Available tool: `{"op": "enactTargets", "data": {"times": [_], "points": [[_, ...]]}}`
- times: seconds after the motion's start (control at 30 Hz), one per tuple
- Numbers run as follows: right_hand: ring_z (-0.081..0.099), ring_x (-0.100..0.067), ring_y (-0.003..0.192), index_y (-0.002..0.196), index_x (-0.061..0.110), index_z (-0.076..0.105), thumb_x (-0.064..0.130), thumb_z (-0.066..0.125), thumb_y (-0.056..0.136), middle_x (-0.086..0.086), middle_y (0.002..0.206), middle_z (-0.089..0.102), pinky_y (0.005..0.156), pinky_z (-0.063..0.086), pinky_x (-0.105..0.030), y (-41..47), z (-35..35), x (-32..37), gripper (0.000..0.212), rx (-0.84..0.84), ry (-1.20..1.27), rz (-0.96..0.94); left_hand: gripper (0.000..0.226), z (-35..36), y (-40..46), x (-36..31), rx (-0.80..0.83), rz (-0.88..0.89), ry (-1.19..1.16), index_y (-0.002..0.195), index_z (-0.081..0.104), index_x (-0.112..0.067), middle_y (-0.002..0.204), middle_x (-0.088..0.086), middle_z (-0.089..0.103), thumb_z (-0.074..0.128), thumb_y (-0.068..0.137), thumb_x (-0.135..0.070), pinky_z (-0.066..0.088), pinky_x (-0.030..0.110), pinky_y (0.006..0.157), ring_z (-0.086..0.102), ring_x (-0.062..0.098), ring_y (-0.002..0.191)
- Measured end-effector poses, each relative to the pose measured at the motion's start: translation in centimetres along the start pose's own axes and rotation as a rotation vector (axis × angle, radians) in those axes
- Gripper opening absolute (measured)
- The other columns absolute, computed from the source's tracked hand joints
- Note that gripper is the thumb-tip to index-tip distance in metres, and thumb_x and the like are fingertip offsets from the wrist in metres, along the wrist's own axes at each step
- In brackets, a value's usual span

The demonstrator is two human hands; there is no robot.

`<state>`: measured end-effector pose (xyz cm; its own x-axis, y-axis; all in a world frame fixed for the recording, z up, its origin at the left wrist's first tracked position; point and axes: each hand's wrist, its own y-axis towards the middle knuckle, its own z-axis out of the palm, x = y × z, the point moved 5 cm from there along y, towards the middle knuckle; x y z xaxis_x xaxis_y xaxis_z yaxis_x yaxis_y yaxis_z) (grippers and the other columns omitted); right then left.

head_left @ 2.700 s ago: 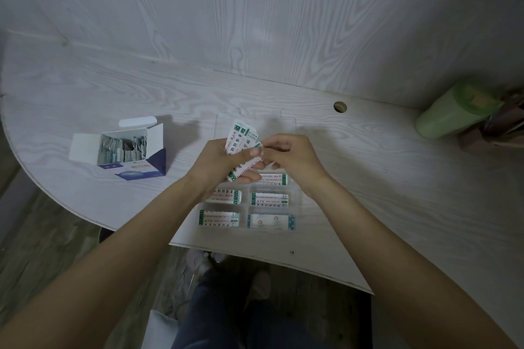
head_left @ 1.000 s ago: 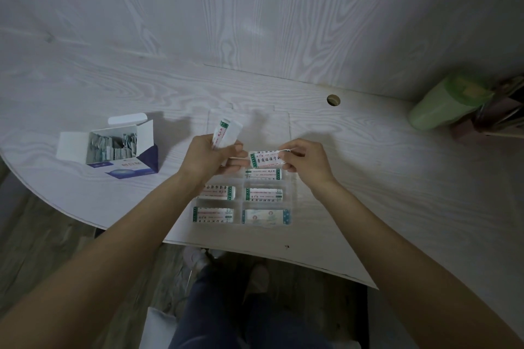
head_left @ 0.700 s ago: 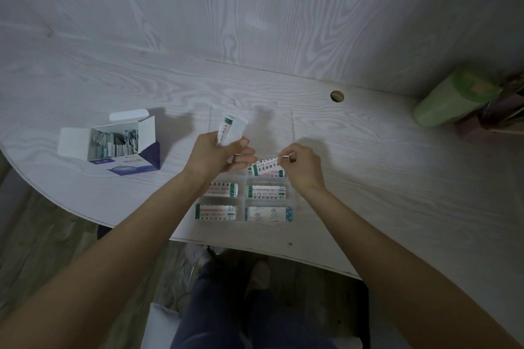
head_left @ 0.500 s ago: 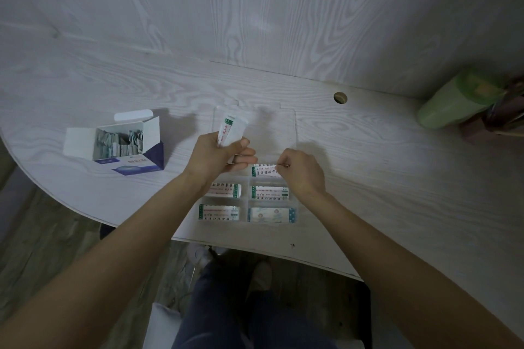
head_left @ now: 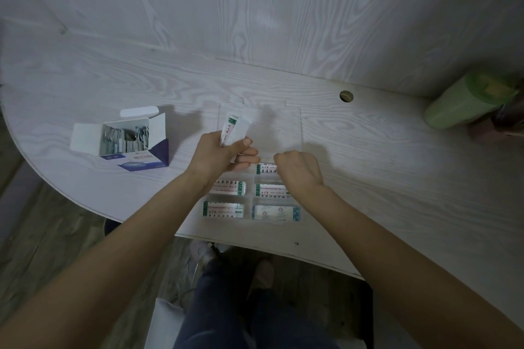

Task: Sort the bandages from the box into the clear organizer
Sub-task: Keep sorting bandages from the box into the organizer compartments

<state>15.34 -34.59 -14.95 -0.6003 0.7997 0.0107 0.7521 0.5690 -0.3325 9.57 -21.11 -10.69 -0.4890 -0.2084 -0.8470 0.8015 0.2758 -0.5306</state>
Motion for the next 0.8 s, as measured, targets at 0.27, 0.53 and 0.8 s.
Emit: {"op": "enactTargets", "data": {"times": [0.27,0.53,0.8], "points": [[0.046,-0.017,0.07,0.06,0.015,0.034,-0.013,0.048,0.08,0.003,0.07,0.043,0.063,0.034,-0.026,0.3,-0.8,1.1,0.037,0.065,-0.013,-0.079,0.01,-0.3,0.0,0.1,0.0,-0.002,0.022,0.095,0.063,-0.005,0.08,0.009,0.071,0.06,0.091,-0.014,0.057,0.021,0.061,0.072,0.016,0.068],[0.048,-0.017,0.069,0.078,0.012,0.056,-0.007,0.048,0.085,0.001,0.073,0.053,0.058,0.032,-0.027,-0.6,-2.0,1.1,0.022,0.006,0.014,-0.06,0.009,-0.1,-0.1,-0.7,0.037,0.016,0.132,0.094,0.062,-0.008,0.064,0.0,0.072,0.063,0.09,-0.016,0.05,0.016,0.047,0.063,0.008,0.047],[0.055,-0.004,0.054,0.101,0.008,0.07,0.017,0.067,0.086,0.004,0.076,0.067,0.048,0.038,-0.009,-1.7,-6.4,-1.7,0.018,-0.18,1.4,0.15,0.013,1.7,-0.5,-1.7,0.257,0.086,0.298,0.094,0.063,-0.012,0.074,0.006,0.074,0.064,0.087,-0.023,0.039,0.016,0.042,0.046,0.008,0.038]]}}
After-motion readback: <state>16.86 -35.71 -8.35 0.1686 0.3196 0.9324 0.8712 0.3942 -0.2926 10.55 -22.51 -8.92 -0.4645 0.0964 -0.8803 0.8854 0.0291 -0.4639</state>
